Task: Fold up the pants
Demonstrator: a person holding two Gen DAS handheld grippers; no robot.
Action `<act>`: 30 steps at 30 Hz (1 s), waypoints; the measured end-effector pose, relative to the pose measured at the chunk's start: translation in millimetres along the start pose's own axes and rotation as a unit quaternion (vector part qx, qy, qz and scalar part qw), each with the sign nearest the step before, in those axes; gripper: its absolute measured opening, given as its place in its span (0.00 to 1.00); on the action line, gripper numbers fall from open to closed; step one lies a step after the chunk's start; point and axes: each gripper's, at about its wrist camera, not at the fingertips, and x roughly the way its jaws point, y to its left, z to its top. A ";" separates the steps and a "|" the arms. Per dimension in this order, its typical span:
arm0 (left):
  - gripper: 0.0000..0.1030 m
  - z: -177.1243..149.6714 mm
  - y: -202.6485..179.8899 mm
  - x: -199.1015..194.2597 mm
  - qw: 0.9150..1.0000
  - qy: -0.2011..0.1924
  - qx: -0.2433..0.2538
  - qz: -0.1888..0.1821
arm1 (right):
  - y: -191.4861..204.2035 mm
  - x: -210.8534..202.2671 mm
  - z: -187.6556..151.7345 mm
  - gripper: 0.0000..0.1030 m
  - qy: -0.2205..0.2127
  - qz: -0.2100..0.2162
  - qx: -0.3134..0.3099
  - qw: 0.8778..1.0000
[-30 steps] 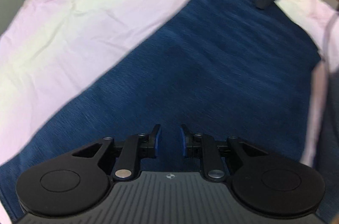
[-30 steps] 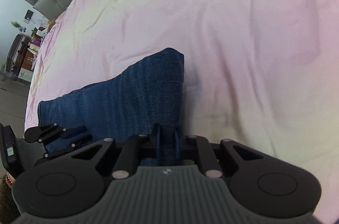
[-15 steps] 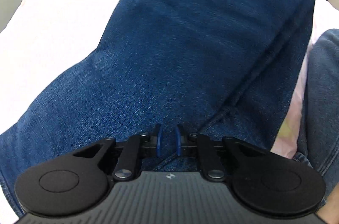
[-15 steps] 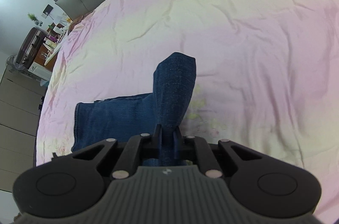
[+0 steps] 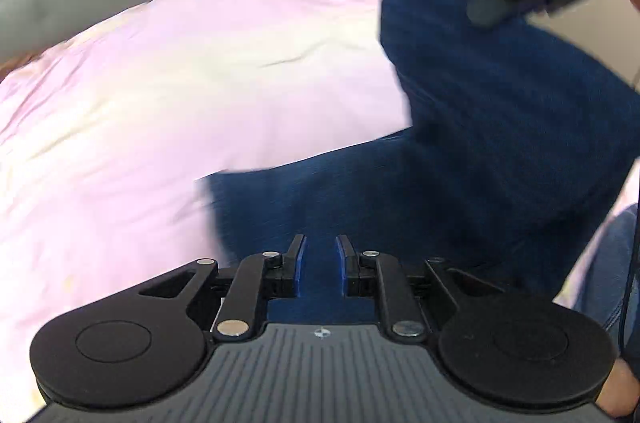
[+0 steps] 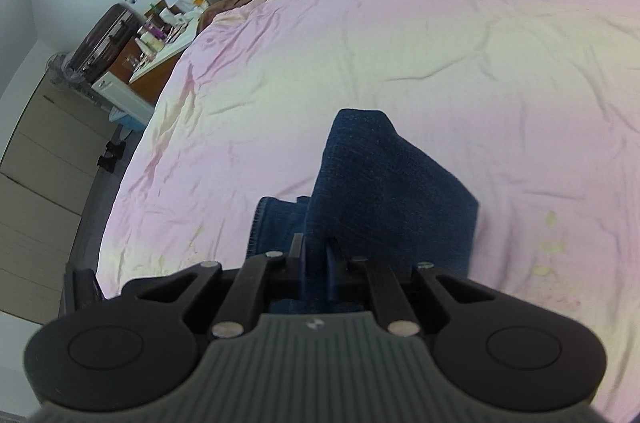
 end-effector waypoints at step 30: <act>0.56 -33.5 63.7 -8.9 0.984 0.022 -0.162 -0.074 | 92.8 204.2 -28.9 0.27 0.063 -0.024 -0.085 0.994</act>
